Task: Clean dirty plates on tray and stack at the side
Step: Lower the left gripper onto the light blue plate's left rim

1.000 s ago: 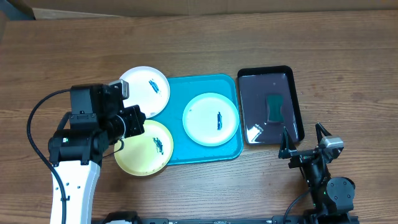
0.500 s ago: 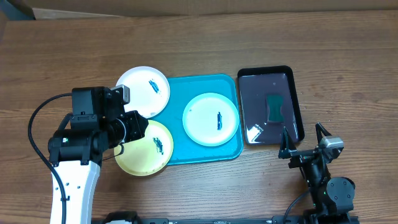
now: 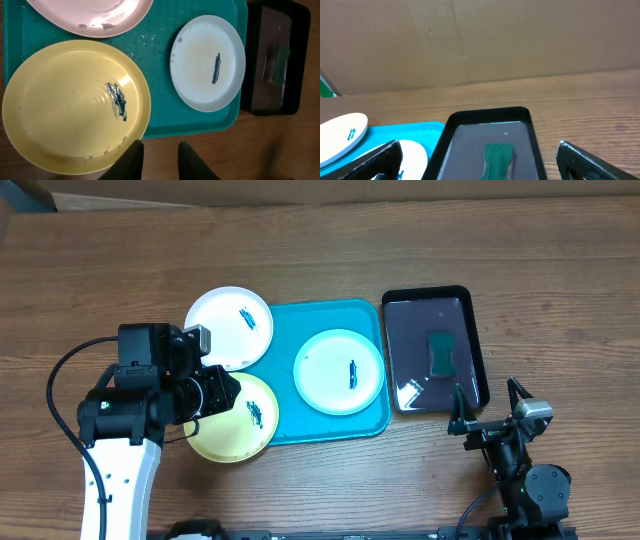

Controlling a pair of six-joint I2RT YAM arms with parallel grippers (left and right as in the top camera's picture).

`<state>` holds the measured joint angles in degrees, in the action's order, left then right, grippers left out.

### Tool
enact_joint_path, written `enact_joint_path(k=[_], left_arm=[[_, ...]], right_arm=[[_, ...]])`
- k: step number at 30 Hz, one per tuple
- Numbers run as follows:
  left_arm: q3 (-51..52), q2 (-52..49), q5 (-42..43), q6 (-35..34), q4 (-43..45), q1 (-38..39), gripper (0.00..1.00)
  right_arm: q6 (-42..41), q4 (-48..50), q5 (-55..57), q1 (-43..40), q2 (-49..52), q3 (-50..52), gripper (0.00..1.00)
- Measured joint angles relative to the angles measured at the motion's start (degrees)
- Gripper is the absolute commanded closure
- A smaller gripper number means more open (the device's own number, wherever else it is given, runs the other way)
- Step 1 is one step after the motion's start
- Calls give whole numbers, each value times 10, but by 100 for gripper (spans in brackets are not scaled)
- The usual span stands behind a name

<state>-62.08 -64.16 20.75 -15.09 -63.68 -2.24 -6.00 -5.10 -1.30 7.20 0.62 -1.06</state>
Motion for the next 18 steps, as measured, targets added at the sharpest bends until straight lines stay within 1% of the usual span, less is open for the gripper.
enact_joint_path(k=[7,12,18], left_arm=[[0,0,0,0,7,0,74],[0,0,0,0,38,0,75],[0,0,0,0,42,0,75]], right_arm=[[0,0,0,0,0,0,0],[0,0,0,0,0,0,0],[0,0,0,0,0,0,0]])
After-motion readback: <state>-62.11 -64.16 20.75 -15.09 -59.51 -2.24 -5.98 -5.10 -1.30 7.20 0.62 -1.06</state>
